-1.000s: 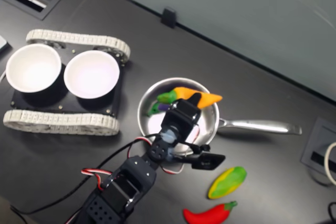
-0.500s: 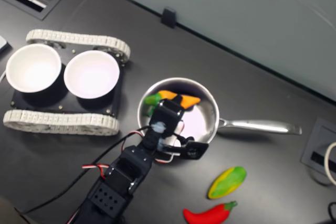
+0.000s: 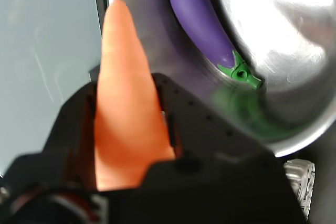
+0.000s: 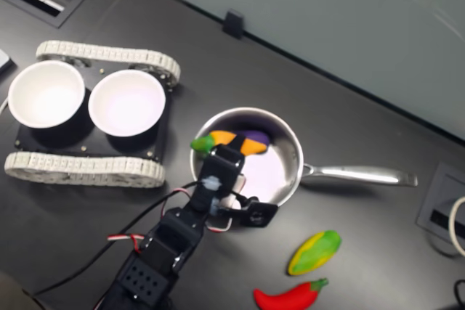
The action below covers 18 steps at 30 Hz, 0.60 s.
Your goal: Pick up the carrot and place them in the pan
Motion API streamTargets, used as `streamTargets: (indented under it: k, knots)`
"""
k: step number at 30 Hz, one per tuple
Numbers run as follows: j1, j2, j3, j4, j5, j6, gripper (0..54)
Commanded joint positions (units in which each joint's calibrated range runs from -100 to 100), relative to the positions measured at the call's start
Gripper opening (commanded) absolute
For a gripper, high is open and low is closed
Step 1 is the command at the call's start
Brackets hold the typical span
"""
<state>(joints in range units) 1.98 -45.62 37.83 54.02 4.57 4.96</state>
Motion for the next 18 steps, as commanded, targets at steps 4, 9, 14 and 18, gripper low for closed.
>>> streamTargets:
  k: [4,9,14,18]
  knots:
    - [0.3,-7.7,-3.2,7.5,0.4,-0.4,31.7]
    - [1.3,-11.4,-5.1,12.6,-0.1,-0.8,40.9]
    - [2.7,-12.6,-8.4,16.3,-0.8,-0.8,45.2]
    - [3.4,-14.0,-10.5,18.9,-0.7,-0.8,45.5]
